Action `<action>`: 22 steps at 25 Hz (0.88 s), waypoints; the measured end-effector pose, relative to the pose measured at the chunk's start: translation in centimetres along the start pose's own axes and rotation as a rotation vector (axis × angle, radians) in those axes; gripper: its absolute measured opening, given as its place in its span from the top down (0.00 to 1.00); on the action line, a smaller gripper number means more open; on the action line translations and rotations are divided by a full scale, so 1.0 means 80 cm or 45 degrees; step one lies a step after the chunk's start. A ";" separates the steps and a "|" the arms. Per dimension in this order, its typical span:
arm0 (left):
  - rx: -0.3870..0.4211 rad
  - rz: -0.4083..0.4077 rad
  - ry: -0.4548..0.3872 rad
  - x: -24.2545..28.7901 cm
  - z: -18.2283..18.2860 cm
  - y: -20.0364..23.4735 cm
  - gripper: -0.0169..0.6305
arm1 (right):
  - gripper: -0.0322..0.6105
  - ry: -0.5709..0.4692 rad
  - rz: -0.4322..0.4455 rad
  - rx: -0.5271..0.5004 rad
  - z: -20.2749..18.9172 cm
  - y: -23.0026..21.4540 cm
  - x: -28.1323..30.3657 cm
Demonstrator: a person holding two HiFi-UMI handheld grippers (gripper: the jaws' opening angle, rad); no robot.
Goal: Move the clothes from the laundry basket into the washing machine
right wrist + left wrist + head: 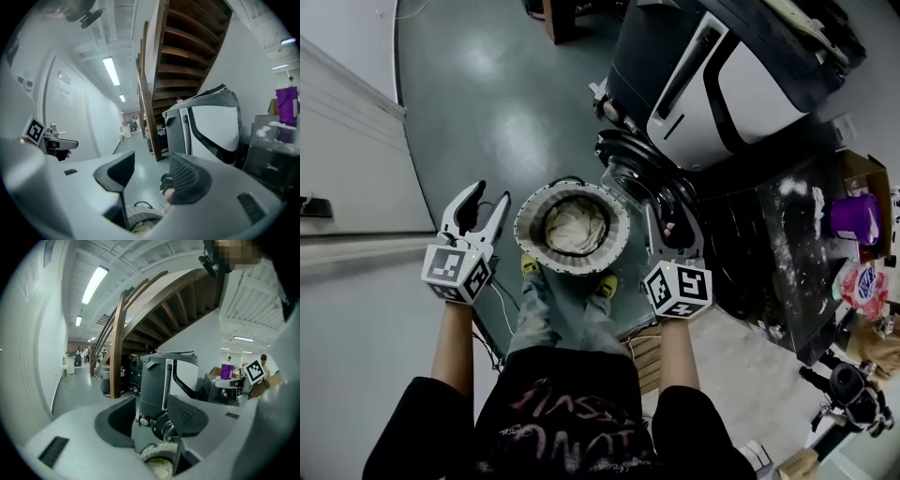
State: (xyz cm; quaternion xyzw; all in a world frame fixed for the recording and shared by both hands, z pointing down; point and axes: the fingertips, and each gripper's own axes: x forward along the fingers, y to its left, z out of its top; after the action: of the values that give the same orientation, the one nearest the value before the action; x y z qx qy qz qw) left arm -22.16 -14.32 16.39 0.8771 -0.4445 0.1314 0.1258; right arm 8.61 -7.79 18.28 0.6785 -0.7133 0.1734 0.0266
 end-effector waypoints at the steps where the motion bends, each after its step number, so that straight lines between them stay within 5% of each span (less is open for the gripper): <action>1: -0.016 -0.008 0.003 0.005 -0.007 0.005 0.64 | 0.58 0.000 -0.003 -0.018 -0.004 0.004 0.006; 10: -0.058 -0.076 0.147 0.063 -0.093 0.009 0.64 | 0.58 0.156 0.007 0.057 -0.094 0.016 0.057; 22: -0.170 -0.118 0.425 0.168 -0.352 0.007 0.64 | 0.58 0.489 -0.009 0.216 -0.362 -0.008 0.127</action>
State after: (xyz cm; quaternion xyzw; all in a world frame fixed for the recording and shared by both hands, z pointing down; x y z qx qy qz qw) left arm -18.26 -15.18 47.38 0.8523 -0.3844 0.2394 0.2618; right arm 2.73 -9.32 48.35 0.6352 -0.6757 0.3589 0.1057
